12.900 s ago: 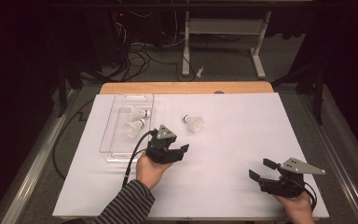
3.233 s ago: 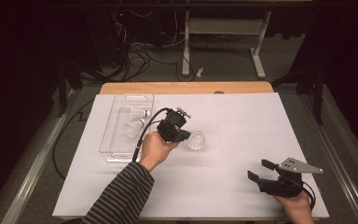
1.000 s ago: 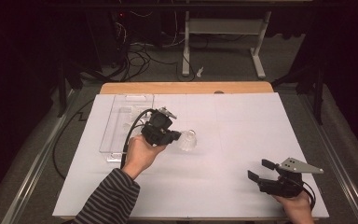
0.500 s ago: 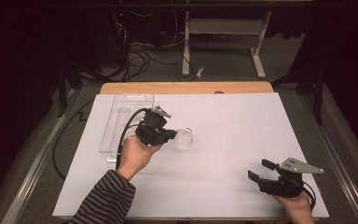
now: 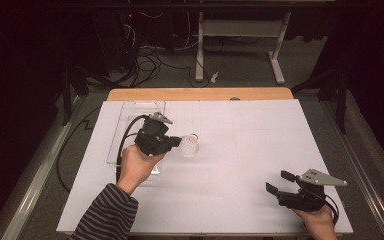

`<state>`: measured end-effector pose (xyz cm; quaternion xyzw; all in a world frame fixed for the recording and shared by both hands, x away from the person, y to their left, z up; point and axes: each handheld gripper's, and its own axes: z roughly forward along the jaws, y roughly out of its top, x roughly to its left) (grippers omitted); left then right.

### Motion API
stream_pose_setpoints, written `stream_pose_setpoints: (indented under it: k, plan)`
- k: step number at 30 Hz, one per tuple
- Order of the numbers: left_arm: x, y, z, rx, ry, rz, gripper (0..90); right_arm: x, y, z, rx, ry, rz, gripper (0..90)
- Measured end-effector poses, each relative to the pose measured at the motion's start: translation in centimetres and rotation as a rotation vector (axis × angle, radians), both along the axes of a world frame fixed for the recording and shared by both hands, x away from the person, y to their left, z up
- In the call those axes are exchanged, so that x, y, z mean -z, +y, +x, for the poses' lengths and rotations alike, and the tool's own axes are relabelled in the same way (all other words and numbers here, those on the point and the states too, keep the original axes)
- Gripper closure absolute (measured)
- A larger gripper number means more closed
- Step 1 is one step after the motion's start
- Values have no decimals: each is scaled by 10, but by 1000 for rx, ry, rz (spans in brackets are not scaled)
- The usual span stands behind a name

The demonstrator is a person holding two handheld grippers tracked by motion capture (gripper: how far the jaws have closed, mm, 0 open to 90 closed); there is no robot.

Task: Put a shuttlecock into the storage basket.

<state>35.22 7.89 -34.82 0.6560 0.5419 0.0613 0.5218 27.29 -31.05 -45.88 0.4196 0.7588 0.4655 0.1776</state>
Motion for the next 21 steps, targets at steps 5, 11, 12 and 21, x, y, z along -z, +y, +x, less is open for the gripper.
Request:
stream_pose_setpoints:
  k: [5, 11, 12, 21]
  plan:
    - [-1, 6, 0, -13, -4, -7, 898, 0, 0, 0, 1, 1, -1, 245]
    - [-3, 12, 1, -25, -4, -11, 898, 0, 0, 0, 2, 1, 0, 245]
    - [-3, 12, 1, -29, -5, -15, 898, 0, 0, 0, 2, 1, 1, 245]
    - [-6, 21, 1, -50, -13, -17, 898, 0, 0, 0, 2, 0, 2, 245]
